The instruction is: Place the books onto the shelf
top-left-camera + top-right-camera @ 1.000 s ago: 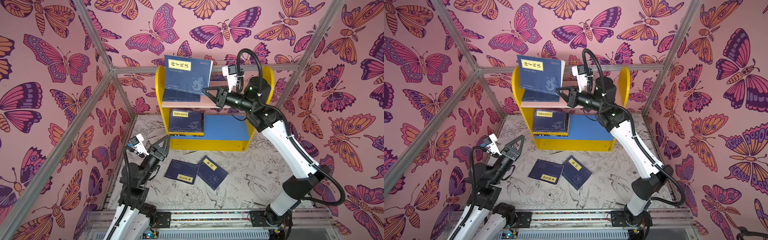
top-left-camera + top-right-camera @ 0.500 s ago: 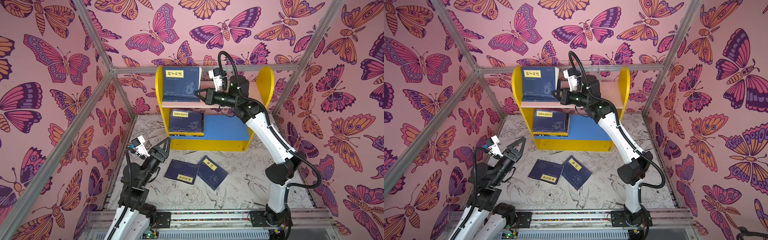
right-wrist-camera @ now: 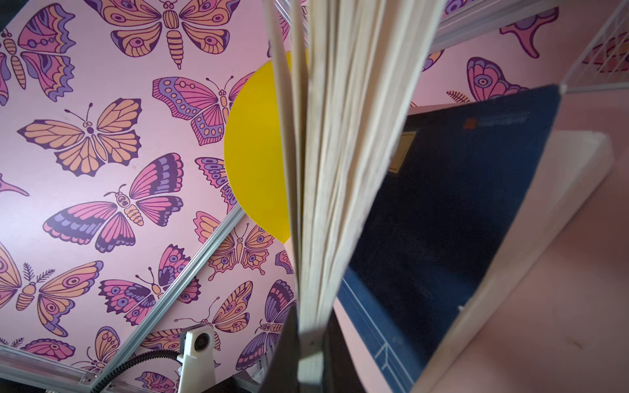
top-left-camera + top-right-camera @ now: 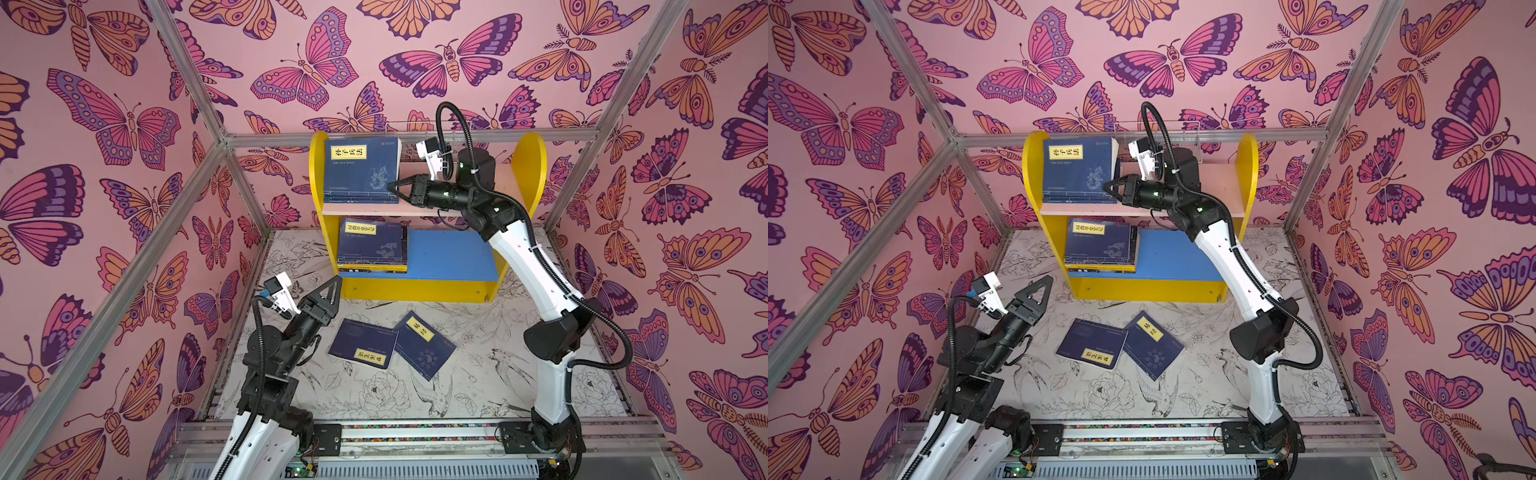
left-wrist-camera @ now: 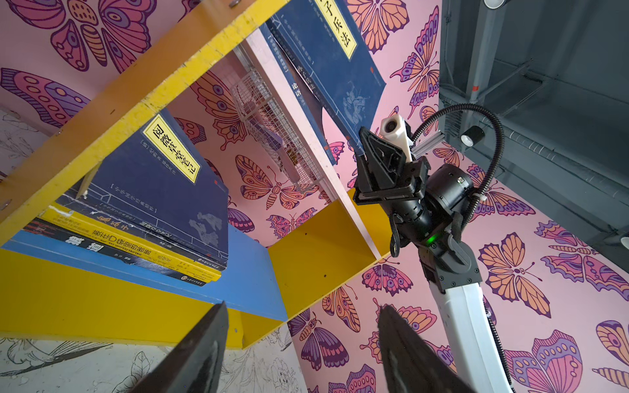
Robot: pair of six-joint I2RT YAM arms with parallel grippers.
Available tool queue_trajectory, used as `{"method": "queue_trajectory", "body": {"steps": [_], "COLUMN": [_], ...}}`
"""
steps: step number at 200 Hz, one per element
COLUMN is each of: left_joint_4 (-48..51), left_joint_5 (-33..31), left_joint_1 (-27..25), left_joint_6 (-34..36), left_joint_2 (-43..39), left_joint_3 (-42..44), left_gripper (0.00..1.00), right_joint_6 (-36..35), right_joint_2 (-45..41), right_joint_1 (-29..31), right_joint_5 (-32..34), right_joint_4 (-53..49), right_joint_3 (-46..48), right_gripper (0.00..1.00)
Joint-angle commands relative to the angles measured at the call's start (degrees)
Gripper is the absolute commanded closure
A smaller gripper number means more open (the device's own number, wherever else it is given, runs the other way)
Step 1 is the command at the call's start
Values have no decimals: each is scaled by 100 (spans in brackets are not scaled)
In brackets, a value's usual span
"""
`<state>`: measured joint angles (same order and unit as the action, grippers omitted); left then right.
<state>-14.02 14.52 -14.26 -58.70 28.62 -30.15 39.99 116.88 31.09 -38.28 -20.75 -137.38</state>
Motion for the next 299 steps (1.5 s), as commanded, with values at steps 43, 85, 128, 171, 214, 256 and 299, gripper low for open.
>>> {"method": "queue_trajectory", "body": {"steps": [43,85,128,171,214,256,299], "left_joint_4": [-34,-212,-376,-374,-408,-408,-408], "left_joint_5": [16,66,152,174,191,221,235], "left_joint_1": [4,10,11,11,11,8,10], "left_joint_6": [-16,-88,-171,-143,-126,-107,-98], "left_joint_2": [1,155,251,241,272,284,224], "left_joint_3": [149,176,182,159,150,176,233], "left_gripper": [28,28,28,29,28,29,29], "right_joint_6": [-239,-543,-580,-999,-1652,-1608,-1046], "right_joint_2": [113,-42,-126,-458,-738,-596,72], "right_joint_1": [81,90,90,93,91,-5,-103], "right_joint_5": [344,616,627,962,2187,2298,1953], "right_joint_4": [-322,-571,-672,-1209,-2048,-1650,-864], "right_joint_3": [-340,-230,-173,-39,157,186,-102], "right_gripper": [56,54,49,43,43,41,41]}}
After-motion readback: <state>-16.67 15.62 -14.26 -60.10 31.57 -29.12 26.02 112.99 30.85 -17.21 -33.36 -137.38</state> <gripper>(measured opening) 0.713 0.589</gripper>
